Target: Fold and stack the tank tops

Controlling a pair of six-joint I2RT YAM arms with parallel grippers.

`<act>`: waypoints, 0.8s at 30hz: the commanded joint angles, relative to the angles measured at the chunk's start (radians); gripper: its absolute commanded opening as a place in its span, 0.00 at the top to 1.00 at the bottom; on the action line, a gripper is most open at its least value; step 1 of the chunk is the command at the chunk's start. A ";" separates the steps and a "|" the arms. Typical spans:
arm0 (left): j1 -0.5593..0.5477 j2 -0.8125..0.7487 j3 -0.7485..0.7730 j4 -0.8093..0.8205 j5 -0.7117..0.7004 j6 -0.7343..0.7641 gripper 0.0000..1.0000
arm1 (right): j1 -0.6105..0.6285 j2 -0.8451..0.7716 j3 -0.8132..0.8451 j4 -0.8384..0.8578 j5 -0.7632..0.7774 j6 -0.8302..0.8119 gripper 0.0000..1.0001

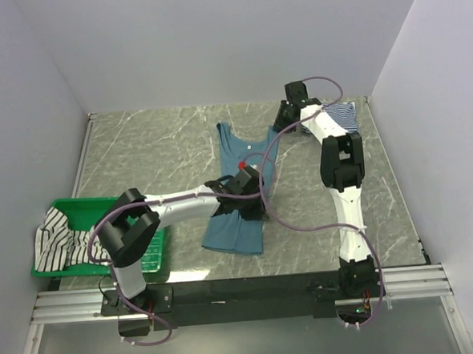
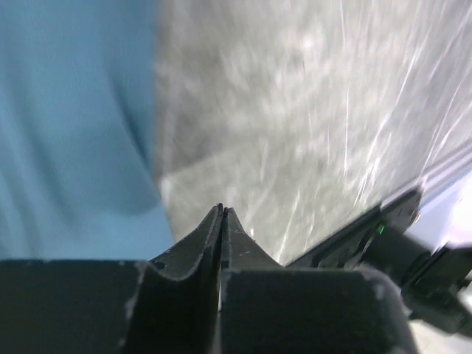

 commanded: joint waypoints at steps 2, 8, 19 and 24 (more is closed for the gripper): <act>0.148 -0.095 0.076 0.001 -0.074 -0.006 0.91 | -0.005 -0.166 -0.123 0.196 -0.129 0.006 0.64; 0.390 -0.075 0.235 -0.033 -0.264 -0.059 0.94 | -0.003 -0.315 -0.279 0.345 -0.180 0.087 0.64; 0.657 0.293 0.586 0.051 -0.172 -0.003 0.94 | 0.055 -0.257 -0.269 0.446 -0.295 0.242 0.72; 0.680 0.506 0.733 0.085 -0.090 0.039 0.89 | 0.078 -0.152 -0.264 0.618 -0.393 0.377 0.78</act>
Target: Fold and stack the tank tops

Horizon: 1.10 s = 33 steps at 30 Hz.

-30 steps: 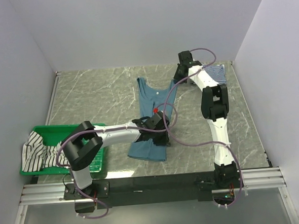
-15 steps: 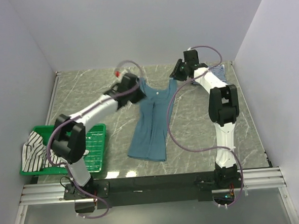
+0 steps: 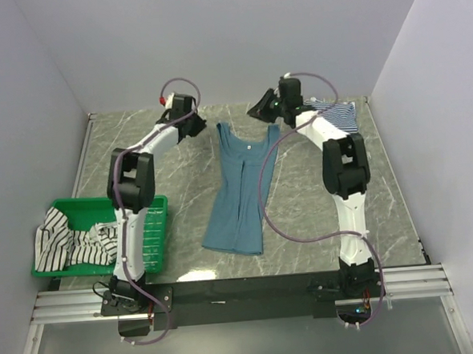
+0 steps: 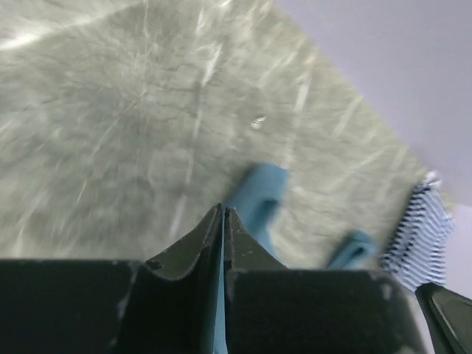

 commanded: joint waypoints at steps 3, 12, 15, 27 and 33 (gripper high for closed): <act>0.008 0.137 0.111 0.119 0.156 0.058 0.88 | 0.042 0.152 0.109 0.159 -0.110 0.168 0.80; 0.005 0.195 0.112 0.251 0.266 0.041 0.86 | 0.084 0.314 0.236 0.159 -0.110 0.261 0.86; -0.001 0.206 0.120 0.256 0.282 0.047 0.85 | 0.084 0.328 0.241 0.147 -0.097 0.267 0.87; -0.014 0.292 0.262 0.217 0.404 0.074 0.86 | 0.070 0.342 0.229 0.096 -0.087 0.268 0.91; -0.021 0.298 0.249 0.228 0.423 0.078 0.86 | 0.027 0.243 0.057 0.242 -0.085 0.270 0.83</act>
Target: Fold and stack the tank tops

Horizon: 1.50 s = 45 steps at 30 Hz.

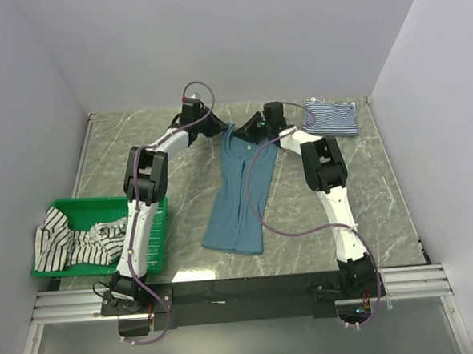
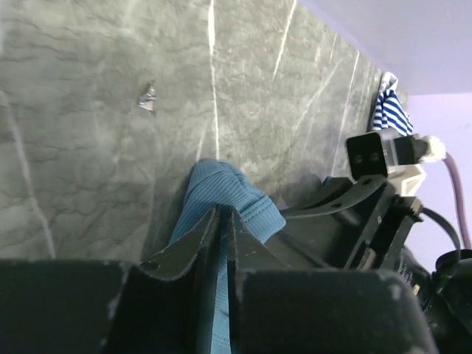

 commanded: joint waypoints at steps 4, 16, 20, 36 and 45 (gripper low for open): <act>-0.016 -0.009 0.030 0.024 0.043 0.025 0.86 | -0.061 -0.172 -0.117 0.110 0.014 -0.014 0.82; -0.031 0.037 0.090 -0.045 0.007 0.030 0.86 | -0.061 -0.163 -0.037 0.031 0.025 -0.072 0.68; -0.036 0.071 0.134 -0.103 -0.008 0.024 0.86 | -0.044 -0.132 -0.010 0.003 0.026 -0.089 0.62; -0.057 0.138 0.235 -0.159 -0.131 0.001 0.74 | -0.009 -0.189 -0.007 -0.173 0.077 -0.233 0.61; -0.061 0.134 0.243 -0.103 -0.105 -0.010 0.62 | -0.004 -0.191 0.027 -0.261 0.126 -0.296 0.59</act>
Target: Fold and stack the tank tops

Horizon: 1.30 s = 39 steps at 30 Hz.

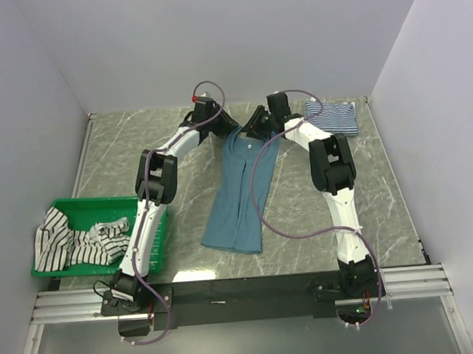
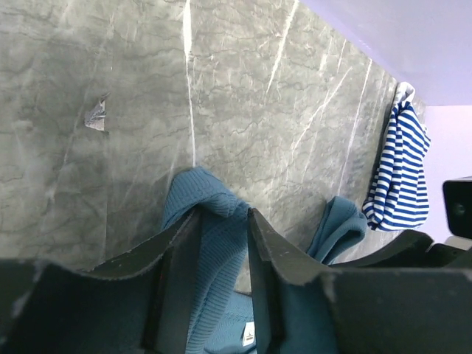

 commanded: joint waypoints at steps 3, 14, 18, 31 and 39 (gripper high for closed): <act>-0.003 -0.004 0.001 0.036 0.002 0.004 0.61 | 0.007 -0.003 0.106 -0.024 0.026 -0.022 0.59; 0.038 -0.162 -0.237 0.312 0.085 -0.066 0.53 | -0.003 0.086 0.194 0.025 0.011 0.031 0.57; 0.048 -0.197 -0.237 0.351 0.119 -0.060 0.51 | -0.005 0.096 0.191 0.076 0.005 0.054 0.56; 0.066 -0.308 -0.345 0.340 0.107 -0.086 0.53 | 0.000 0.130 0.232 0.111 -0.009 0.088 0.55; 0.037 -0.583 -0.635 0.070 -0.069 -0.100 0.65 | 0.007 0.153 0.237 0.067 -0.001 0.054 0.55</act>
